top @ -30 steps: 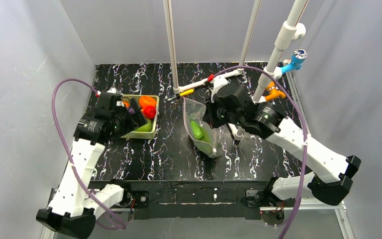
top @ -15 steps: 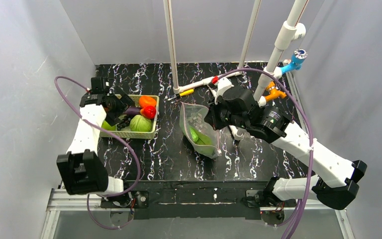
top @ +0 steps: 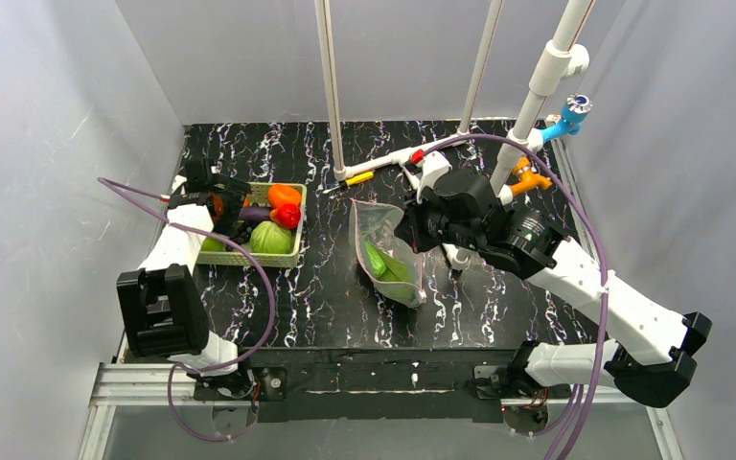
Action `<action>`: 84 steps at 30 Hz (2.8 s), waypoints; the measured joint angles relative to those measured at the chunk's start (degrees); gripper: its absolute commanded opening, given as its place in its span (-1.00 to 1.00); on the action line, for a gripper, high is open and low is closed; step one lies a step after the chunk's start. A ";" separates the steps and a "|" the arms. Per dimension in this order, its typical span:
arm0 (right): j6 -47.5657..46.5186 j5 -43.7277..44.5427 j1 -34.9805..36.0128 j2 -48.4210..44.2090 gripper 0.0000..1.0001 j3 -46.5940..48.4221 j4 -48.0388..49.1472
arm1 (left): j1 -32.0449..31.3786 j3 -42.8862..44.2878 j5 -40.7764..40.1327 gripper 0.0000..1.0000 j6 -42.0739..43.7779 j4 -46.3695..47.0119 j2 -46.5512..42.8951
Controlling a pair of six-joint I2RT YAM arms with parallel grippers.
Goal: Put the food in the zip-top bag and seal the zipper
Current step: Pick up the fake vegetable from the bin, then place the fake vegetable in the zipper food storage bag.
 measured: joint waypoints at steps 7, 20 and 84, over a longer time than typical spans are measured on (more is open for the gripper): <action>0.04 0.00 0.00 -0.46 -0.97 -0.31 0.17 | 0.11 -0.66 -0.31 0.57 -5.38 2.54 3.89; 0.28 -0.17 -0.02 -1.01 -0.97 -0.31 0.15 | 0.74 -3.32 -1.81 -0.42 -7.74 5.75 6.14; 4.28 -2.89 -0.02 0.52 -0.97 -0.28 1.49 | -58.49 9.90 -4.17 -1.00 17.42 2.73 -31.58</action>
